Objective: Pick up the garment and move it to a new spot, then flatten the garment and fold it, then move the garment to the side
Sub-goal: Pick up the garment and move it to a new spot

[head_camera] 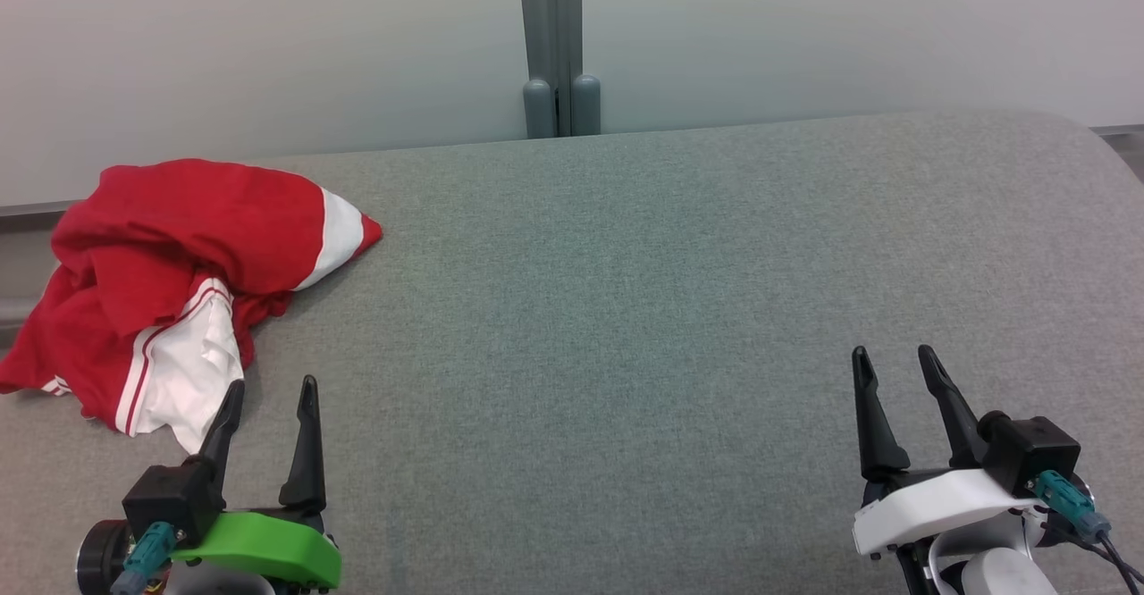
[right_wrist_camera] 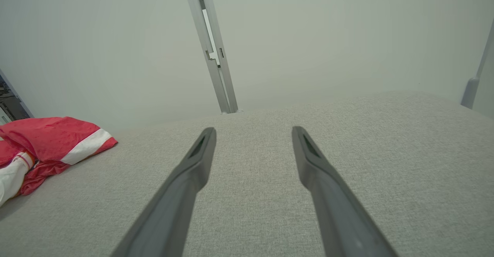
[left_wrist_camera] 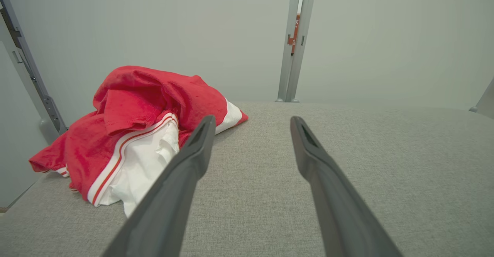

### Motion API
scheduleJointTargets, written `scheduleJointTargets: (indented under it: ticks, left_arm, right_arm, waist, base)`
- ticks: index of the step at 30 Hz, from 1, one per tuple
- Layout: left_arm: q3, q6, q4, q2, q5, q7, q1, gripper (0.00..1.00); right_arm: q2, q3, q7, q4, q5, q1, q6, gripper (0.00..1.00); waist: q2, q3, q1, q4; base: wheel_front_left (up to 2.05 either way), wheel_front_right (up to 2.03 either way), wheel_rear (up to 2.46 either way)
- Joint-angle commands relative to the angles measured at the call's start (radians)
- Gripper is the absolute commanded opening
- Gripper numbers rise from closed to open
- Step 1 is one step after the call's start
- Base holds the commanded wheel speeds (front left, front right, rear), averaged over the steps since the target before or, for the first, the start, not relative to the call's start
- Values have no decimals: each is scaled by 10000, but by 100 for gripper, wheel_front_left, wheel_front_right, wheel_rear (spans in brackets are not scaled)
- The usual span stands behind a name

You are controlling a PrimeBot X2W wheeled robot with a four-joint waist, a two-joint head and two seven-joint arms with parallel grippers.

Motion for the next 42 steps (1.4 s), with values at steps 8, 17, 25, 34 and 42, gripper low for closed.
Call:
scheduleJointTargets:
  ticks: [8,17,25,34,42]
  left_arm:
    - [82,173,-8,230,-45,-11,85,100]
    - [197,378,-69,420,-90,62,206,100]
    - [199,483,-123,513,-140,141,218,100]
    - [323,613,-77,642,-255,95,276,100]
    - [390,775,-134,717,-316,80,426,100]
  right_arm:
    - [-38,69,40,0,-27,-16,5,100]
    - [-36,192,42,-10,17,97,5,100]
    - [-38,136,42,16,74,180,5,100]
    - [-37,148,35,126,26,140,5,100]
    - [-38,144,81,139,-19,112,5,100]
  waist:
    - [0,-18,0,345]
    - [0,-35,0,1081]
    - [0,-5,0,2075]
    - [0,16,0,3073]
    - [0,29,0,3715]
  base:
    - [0,0,0]
    - [0,0,0]
    - [0,0,0]
    - [0,0,0]
    - [0,0,0]
